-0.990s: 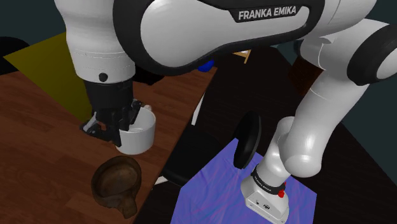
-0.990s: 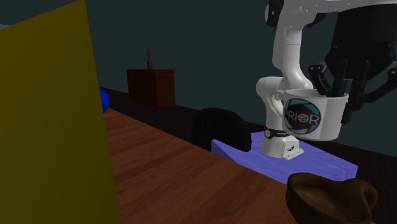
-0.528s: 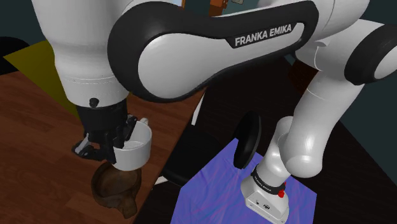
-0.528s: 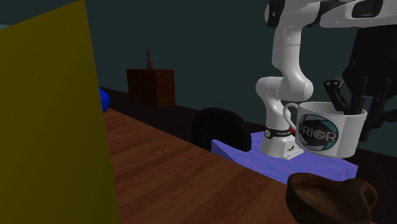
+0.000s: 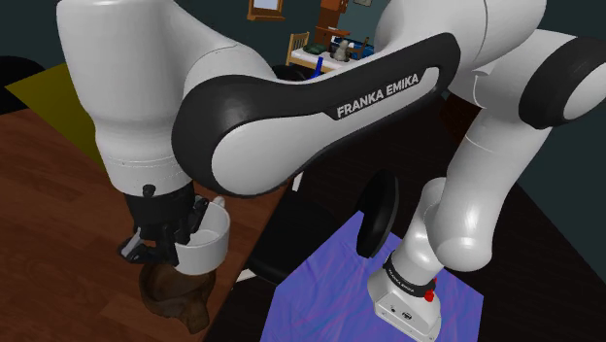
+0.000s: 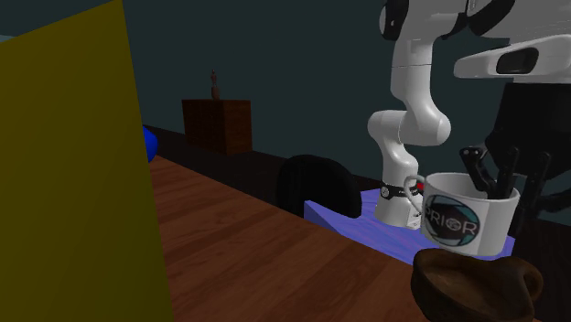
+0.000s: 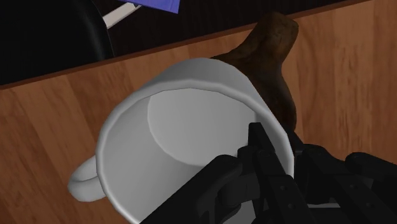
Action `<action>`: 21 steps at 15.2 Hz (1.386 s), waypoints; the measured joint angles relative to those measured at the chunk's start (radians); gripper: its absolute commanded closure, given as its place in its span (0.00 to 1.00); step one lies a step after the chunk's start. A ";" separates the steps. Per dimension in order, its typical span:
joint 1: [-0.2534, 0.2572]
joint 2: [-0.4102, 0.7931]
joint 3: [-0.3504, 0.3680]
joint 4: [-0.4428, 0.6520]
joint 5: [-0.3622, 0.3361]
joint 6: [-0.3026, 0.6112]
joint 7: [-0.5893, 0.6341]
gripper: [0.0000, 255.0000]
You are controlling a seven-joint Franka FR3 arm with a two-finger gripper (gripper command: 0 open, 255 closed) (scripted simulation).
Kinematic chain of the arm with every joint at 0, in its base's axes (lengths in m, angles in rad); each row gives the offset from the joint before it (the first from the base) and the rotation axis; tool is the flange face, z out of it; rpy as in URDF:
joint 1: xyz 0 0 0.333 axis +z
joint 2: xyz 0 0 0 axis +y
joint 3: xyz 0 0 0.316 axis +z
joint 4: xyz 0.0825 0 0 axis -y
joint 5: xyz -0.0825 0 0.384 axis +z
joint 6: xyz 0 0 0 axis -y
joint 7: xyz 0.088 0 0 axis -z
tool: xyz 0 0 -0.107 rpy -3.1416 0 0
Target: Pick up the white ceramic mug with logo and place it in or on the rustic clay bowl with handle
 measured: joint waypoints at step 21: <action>0.001 -0.012 0.002 0.071 0.009 -0.079 -0.005 0.00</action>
